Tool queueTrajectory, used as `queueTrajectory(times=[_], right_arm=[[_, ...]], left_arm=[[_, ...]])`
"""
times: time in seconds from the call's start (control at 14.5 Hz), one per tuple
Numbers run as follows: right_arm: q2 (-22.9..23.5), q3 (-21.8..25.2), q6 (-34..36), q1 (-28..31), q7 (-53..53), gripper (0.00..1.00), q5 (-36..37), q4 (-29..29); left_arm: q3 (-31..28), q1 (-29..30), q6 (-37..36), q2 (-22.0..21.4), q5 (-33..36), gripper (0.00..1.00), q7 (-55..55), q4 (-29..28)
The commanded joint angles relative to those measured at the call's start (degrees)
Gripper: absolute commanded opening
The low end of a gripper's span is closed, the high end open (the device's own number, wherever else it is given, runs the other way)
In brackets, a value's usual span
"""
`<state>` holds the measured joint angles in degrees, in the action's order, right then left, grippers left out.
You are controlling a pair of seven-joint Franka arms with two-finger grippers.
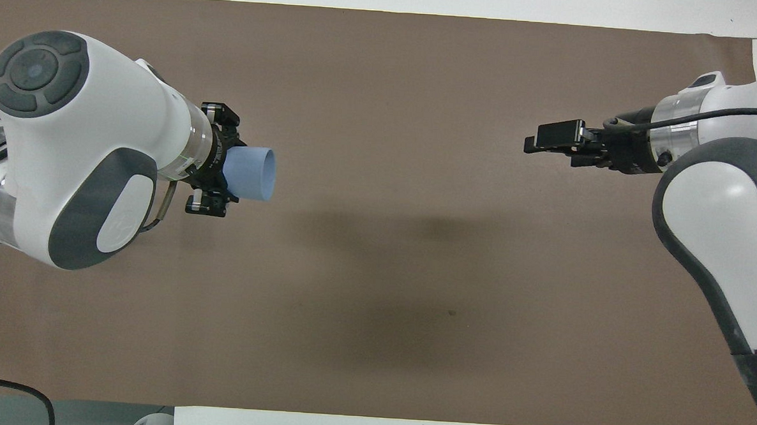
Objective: Hang cup on cup holder
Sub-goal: 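Open the right gripper and withdraw while the left gripper pulls the cup, then move the cup with the left gripper down onto the rack peg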
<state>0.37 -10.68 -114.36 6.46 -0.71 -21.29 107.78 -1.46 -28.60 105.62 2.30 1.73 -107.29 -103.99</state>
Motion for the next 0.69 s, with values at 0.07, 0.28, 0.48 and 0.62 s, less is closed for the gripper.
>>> queueTrajectory(times=[0.07,0.28,0.48,0.62], right_arm=[[-0.5,0.0,9.8,3.5,-0.6,1.00,14.7,-8.3],[-0.4,0.0,21.9,4.8,-0.6,1.00,21.8,-16.9],[0.0,2.5,30.6,4.5,-0.4,1.00,23.4,-22.4],[0.3,4.7,32.6,1.3,-0.8,1.00,24.4,-23.3]], left_arm=[[0.2,1.2,-8.8,-1.2,19.7,0.41,-1.3,-0.9],[0.2,2.1,-13.1,-0.5,37.0,0.41,-2.1,-1.0],[0.2,3.4,-12.1,1.9,51.9,0.41,-3.7,-3.1],[0.2,4.5,-11.1,4.6,60.5,0.41,-5.9,-3.7]])
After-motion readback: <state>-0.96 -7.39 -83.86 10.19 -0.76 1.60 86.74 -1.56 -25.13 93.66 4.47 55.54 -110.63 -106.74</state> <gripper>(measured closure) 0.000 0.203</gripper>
